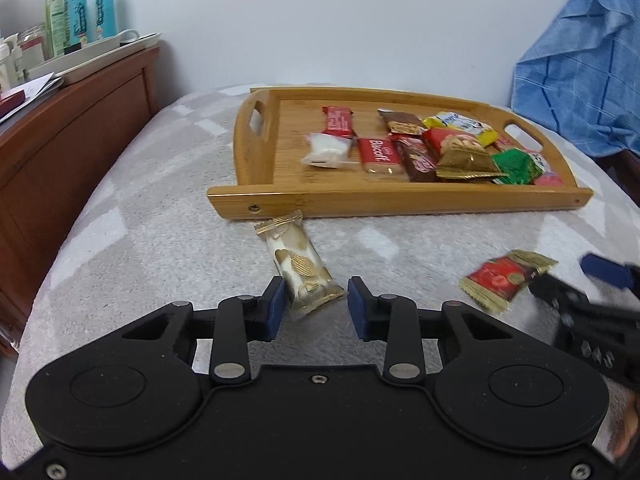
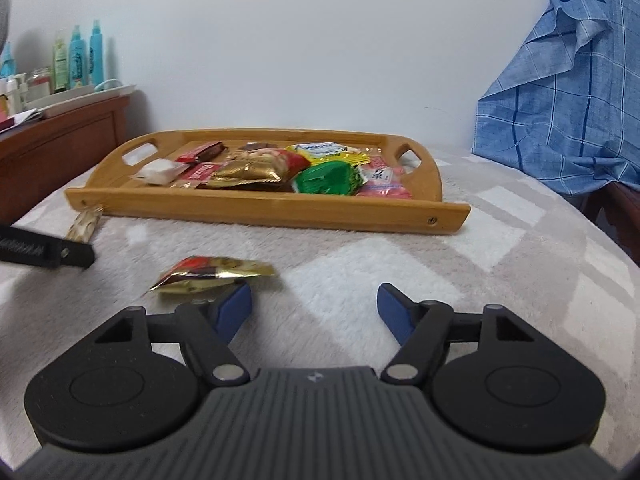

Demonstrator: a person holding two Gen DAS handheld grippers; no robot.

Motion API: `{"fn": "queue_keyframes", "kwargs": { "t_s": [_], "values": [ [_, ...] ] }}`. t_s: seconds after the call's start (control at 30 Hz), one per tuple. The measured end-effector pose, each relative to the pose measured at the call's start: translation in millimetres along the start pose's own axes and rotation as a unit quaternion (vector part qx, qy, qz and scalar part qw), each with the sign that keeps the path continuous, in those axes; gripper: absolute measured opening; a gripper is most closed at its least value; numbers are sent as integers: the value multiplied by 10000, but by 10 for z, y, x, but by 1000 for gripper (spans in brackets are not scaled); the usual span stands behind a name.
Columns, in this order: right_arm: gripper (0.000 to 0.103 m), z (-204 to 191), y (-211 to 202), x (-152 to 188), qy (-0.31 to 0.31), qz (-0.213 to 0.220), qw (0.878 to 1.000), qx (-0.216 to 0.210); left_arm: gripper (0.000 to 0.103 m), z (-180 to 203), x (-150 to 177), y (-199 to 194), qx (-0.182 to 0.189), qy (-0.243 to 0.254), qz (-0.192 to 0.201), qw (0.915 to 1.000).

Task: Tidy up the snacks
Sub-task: 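Grasp the clear white wafer with the left tool while the right tool grasps the red cherry packet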

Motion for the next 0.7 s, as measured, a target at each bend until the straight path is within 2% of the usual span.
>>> {"fn": "queue_keyframes", "kwargs": {
  "t_s": [0.23, 0.37, 0.43, 0.53, 0.63, 0.7],
  "values": [
    [81, 238, 80, -79, 502, -1, 9972, 550, 33, -8, -21, -93, 79, -70, 104, 9999],
    [81, 378, -28, -38, 842, 18, 9946, 608, 44, 9, -58, -105, -5, 20, 257, 9997],
    [82, 378, -107, -5, 1009, 32, 9944, 328, 44, 9, -70, -62, -50, -10, 227, 9997],
    [82, 268, -152, 7, 891, -3, 9959, -153, 44, 13, -74, 3, -167, -73, 179, 9997],
    [82, 204, -168, 9, 1451, 28, 9836, -1072, 44, 25, -73, 56, -395, -71, 164, 9991],
    [83, 98, -140, -7, 1573, -36, 9790, -1294, 43, 28, -71, 78, -416, -86, 124, 9990]
  ]
}}
Point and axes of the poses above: each gripper's, at about its wrist camera, not at the fingertips, and y roughly the way its jaws point, z to its right, x to its underside, the point moved 3 cm from there along y, roughly the way its jaws point, and after that the axes turned 5 degrees about -x, right-handed, at the moved point
